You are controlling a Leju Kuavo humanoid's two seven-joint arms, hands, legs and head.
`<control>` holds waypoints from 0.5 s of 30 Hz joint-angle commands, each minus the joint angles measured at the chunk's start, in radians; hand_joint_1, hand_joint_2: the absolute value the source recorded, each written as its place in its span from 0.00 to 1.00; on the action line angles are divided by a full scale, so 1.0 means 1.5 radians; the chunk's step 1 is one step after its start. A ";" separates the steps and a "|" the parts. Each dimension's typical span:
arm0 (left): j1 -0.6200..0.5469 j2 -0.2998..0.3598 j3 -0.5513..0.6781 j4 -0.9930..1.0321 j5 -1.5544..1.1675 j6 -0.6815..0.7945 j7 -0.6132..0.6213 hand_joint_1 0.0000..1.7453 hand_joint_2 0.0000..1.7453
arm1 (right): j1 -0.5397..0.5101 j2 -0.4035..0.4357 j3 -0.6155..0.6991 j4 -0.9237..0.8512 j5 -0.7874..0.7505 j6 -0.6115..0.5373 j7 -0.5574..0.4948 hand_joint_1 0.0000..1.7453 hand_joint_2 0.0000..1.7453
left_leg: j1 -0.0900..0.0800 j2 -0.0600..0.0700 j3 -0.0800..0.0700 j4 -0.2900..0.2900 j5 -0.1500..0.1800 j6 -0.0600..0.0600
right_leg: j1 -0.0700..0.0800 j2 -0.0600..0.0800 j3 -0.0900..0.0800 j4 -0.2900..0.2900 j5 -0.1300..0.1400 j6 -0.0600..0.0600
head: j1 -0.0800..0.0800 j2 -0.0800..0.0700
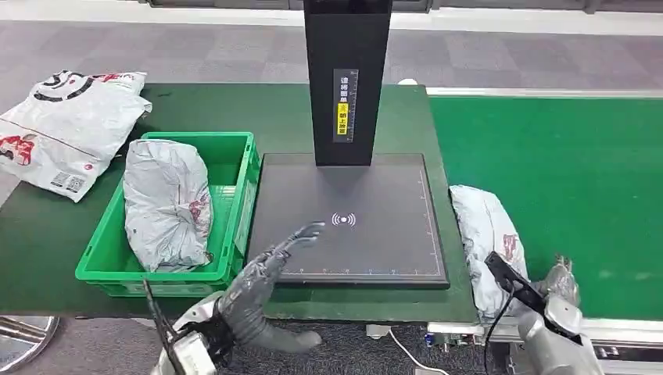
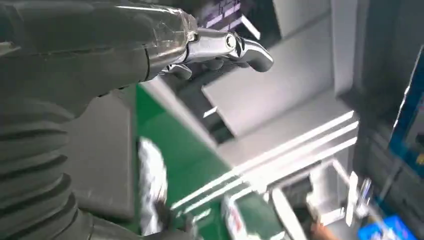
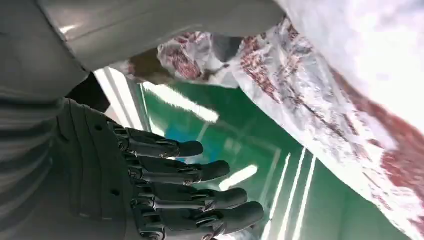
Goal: Moved the parcel from conveyor to table for the left to box.
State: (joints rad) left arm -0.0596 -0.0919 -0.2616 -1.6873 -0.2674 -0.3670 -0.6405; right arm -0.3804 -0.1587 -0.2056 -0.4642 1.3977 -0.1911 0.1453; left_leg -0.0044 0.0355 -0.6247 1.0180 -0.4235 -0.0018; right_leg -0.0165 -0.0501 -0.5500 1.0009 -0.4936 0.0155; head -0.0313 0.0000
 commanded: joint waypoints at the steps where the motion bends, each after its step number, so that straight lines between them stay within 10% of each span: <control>1: 0.031 -0.011 0.115 -0.036 0.011 -0.006 -0.011 0.00 1.00 | 0.017 0.034 -0.089 0.040 -0.031 0.000 -0.027 1.00 1.00 | 0.002 -0.001 0.003 -0.002 0.000 -0.001 | 0.001 0.004 0.003 -0.002 0.000 -0.001 | 0.000 0.000; 15: 0.034 -0.017 0.119 -0.040 0.003 -0.006 -0.015 0.00 1.00 | 0.023 0.034 -0.102 0.033 -0.043 -0.006 -0.037 1.00 1.00 | 0.001 -0.001 0.003 -0.001 0.000 -0.001 | 0.001 0.002 0.003 -0.002 0.000 -0.001 | 0.000 0.000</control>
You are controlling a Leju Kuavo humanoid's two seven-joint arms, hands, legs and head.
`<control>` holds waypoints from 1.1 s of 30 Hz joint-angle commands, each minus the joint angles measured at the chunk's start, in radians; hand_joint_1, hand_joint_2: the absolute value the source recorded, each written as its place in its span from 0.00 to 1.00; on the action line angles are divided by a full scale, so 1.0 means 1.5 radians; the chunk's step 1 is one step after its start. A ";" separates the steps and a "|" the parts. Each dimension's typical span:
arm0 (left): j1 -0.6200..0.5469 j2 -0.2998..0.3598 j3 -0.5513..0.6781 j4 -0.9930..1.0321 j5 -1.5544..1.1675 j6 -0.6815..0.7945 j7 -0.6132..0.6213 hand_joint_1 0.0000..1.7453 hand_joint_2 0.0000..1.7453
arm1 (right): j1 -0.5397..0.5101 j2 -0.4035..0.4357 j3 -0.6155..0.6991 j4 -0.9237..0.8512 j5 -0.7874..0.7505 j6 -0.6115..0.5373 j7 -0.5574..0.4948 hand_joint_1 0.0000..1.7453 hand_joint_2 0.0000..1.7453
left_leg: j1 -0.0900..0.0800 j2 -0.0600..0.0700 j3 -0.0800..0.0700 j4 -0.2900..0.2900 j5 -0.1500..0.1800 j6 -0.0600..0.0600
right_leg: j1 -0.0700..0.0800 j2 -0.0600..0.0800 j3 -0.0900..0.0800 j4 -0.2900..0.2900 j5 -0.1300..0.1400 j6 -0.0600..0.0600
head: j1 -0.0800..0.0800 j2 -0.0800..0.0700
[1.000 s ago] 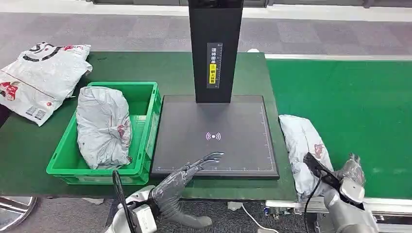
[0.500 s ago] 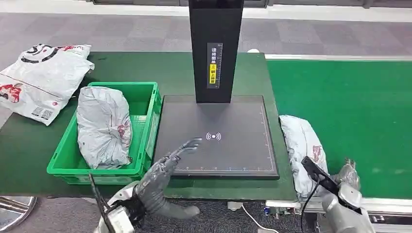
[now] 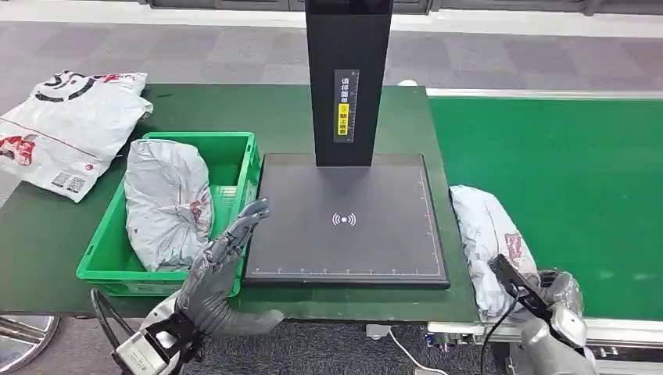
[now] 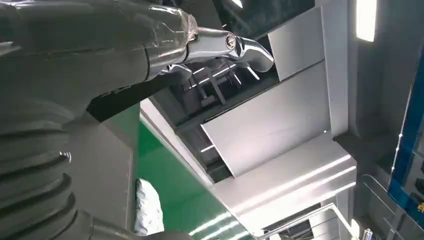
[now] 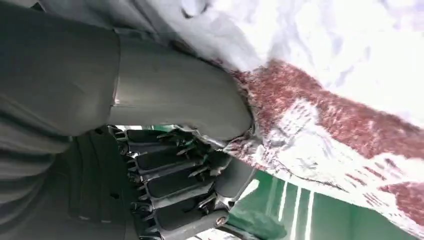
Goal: Moved the parcel from conveyor to table for the left to box.
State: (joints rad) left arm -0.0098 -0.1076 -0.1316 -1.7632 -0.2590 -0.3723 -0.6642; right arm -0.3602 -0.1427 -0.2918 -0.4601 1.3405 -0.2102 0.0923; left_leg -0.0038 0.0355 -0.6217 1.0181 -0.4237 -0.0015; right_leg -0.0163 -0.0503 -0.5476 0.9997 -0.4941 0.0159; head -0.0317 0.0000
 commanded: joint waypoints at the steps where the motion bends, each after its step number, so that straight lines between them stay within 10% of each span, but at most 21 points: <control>1: 0.001 -0.007 0.032 0.010 -0.003 -0.003 0.001 0.00 1.00 | 0.009 0.023 -0.045 0.030 -0.005 0.006 -0.002 1.00 1.00 | 0.001 -0.002 0.001 -0.002 0.000 -0.001 | 0.001 0.003 0.002 -0.002 0.001 -0.001 | 0.000 0.000; 27: 0.024 -0.019 0.043 -0.017 -0.032 -0.005 0.002 0.00 1.00 | 0.047 0.057 -0.104 -0.070 -0.123 -0.011 -0.096 1.00 1.00 | 0.001 -0.001 0.002 -0.001 0.000 -0.001 | 0.000 0.001 0.002 -0.001 0.000 -0.001 | 0.000 0.000; 28: 0.021 -0.018 0.044 -0.010 -0.032 0.002 -0.004 0.00 1.00 | 0.074 0.106 -0.236 -0.196 -0.427 0.093 -0.340 1.00 1.00 | 0.001 -0.002 0.002 -0.001 0.000 -0.001 | 0.001 0.002 0.002 -0.001 0.000 -0.001 | 0.000 0.000; 33: 0.034 -0.020 0.056 -0.013 -0.036 0.009 -0.015 0.00 1.00 | 0.189 0.155 -0.147 -0.500 -0.552 0.182 -0.300 1.00 1.00 | 0.000 -0.001 0.000 -0.001 0.000 -0.001 | 0.000 0.002 0.001 0.000 0.000 -0.001 | 0.000 0.000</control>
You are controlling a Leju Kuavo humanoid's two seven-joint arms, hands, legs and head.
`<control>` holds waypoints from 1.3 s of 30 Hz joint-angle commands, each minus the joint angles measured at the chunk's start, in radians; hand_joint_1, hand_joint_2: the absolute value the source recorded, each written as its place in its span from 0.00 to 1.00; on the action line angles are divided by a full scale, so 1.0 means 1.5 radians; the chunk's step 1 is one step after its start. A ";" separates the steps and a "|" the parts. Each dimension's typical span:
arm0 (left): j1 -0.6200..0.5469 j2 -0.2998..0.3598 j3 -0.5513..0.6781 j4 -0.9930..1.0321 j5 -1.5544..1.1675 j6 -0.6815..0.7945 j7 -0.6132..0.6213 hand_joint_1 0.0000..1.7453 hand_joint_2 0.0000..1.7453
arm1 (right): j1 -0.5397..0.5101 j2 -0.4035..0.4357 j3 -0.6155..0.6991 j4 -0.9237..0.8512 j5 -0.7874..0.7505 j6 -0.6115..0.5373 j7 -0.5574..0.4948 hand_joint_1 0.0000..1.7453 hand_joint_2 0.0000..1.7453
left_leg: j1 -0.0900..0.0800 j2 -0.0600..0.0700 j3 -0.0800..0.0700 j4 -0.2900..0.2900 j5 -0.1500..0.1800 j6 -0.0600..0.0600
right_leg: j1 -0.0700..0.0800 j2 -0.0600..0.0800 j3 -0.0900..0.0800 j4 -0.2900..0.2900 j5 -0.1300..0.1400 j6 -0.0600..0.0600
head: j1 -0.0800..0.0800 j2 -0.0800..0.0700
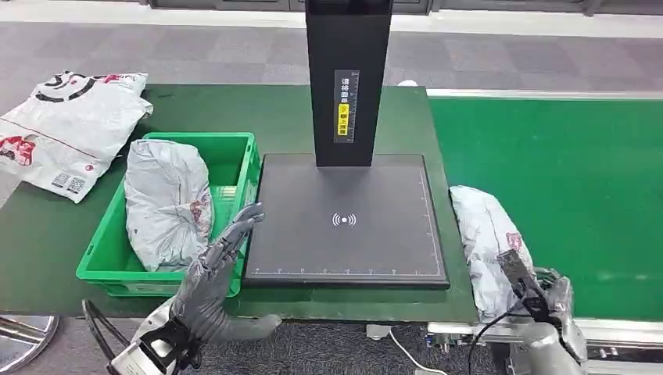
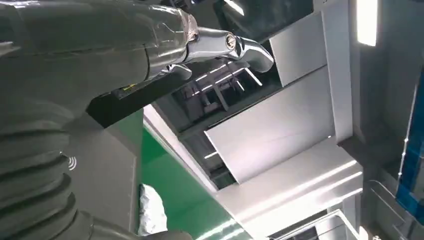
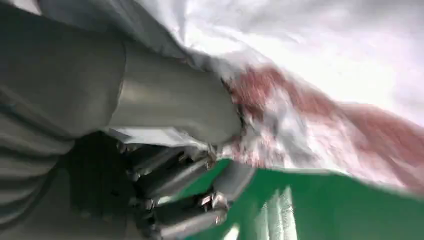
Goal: Moved the parcel from conveyor to table for the left to box.
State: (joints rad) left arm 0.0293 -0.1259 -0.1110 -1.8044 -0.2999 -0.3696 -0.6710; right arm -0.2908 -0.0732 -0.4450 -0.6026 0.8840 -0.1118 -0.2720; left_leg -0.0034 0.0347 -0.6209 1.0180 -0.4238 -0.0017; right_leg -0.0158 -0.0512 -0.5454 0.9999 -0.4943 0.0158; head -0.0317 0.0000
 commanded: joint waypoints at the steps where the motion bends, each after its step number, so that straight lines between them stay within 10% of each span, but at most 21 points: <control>1: 0.014 -0.012 0.046 0.008 -0.009 0.003 -0.011 0.00 1.00 | 0.155 0.115 -0.025 -0.440 -0.260 0.110 -0.056 1.00 1.00 | 0.000 -0.001 0.000 -0.001 0.000 -0.001 | 0.000 0.003 -0.001 0.000 0.000 -0.002 | 0.000 0.000; 39: -0.023 -0.006 0.042 0.051 -0.018 -0.007 -0.012 0.00 1.00 | 0.176 0.142 0.051 -0.525 -0.283 0.105 -0.070 1.00 1.00 | 0.000 0.000 0.000 -0.001 0.000 -0.001 | 0.000 0.004 -0.001 0.000 -0.001 -0.002 | 0.000 0.000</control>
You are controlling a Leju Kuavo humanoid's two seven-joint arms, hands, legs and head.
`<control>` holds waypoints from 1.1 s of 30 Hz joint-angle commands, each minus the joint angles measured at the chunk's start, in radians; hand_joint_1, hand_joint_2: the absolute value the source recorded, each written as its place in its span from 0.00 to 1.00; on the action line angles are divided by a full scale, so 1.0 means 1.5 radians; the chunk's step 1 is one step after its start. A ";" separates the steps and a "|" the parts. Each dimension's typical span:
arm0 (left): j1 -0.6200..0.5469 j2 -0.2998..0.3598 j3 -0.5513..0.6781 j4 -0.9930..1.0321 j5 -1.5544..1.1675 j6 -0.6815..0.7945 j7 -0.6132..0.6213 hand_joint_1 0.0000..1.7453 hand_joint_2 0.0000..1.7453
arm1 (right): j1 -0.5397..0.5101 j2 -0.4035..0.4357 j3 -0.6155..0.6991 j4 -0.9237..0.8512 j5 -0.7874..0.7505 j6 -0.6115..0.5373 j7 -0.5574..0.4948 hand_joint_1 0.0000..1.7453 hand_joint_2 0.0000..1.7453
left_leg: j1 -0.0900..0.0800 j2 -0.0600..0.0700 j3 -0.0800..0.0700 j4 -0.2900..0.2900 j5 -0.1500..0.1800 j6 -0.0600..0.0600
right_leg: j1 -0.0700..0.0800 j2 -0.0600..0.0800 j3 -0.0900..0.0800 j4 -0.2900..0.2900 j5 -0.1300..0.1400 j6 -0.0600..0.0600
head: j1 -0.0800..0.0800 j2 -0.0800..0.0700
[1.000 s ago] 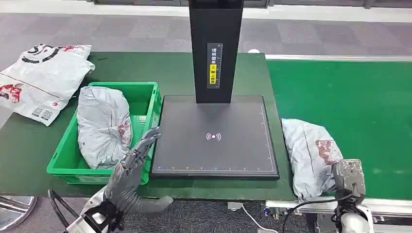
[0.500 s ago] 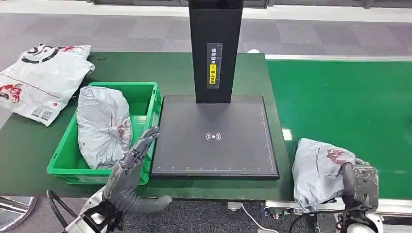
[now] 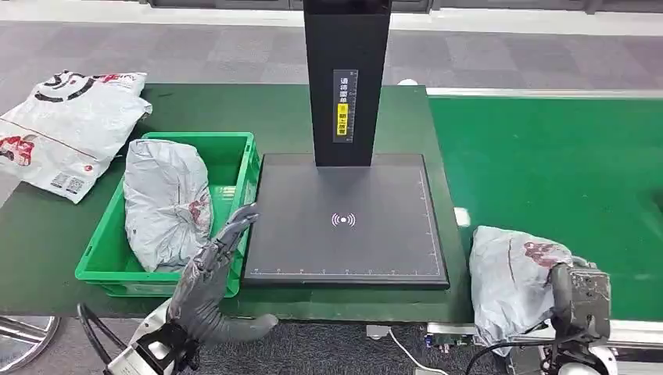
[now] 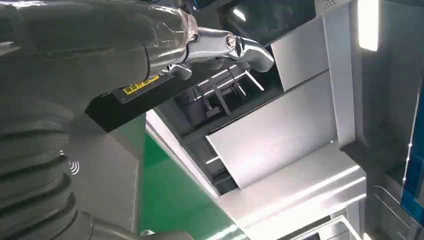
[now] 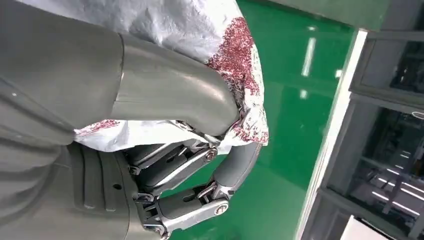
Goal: Moved the parcel from conveyor to table for the left to box.
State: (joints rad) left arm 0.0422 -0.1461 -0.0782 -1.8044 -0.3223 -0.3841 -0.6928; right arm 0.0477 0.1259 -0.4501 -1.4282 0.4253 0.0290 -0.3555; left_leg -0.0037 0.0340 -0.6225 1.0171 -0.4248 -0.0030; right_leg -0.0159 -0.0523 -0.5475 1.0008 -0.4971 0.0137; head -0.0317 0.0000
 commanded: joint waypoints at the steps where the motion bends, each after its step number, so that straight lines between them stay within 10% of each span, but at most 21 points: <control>1: -0.033 0.007 0.019 0.053 -0.001 0.004 0.003 0.00 1.00 | -0.067 0.011 0.079 0.027 0.030 0.015 -0.019 1.00 1.00 | 0.001 0.001 0.002 -0.001 0.000 -0.001 | 0.001 0.006 0.001 -0.001 0.001 -0.001 | 0.000 0.000; 13: -0.052 0.006 -0.008 0.072 0.009 0.003 0.012 0.00 1.00 | -0.221 0.003 0.315 0.027 0.029 -0.012 0.000 1.00 1.00 | 0.000 0.005 0.000 0.000 0.000 -0.001 | 0.000 0.008 -0.003 0.002 0.002 -0.001 | 0.000 0.000; 33: -0.057 0.003 -0.002 0.073 0.016 0.008 0.014 0.00 1.00 | -0.366 0.009 0.449 0.153 -0.016 -0.025 0.002 1.00 1.00 | 0.001 0.002 0.000 -0.001 0.002 -0.002 | 0.001 0.006 -0.003 0.002 0.002 -0.002 | 0.000 0.000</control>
State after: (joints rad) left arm -0.0173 -0.1465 -0.0801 -1.7426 -0.3014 -0.3719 -0.6744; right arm -0.4054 0.1465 0.1355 -1.3203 0.4101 -0.0004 -0.3529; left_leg -0.0029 0.0378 -0.6248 1.0172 -0.4216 -0.0059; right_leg -0.0149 -0.0487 -0.5524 1.0043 -0.4948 0.0108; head -0.0317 -0.0004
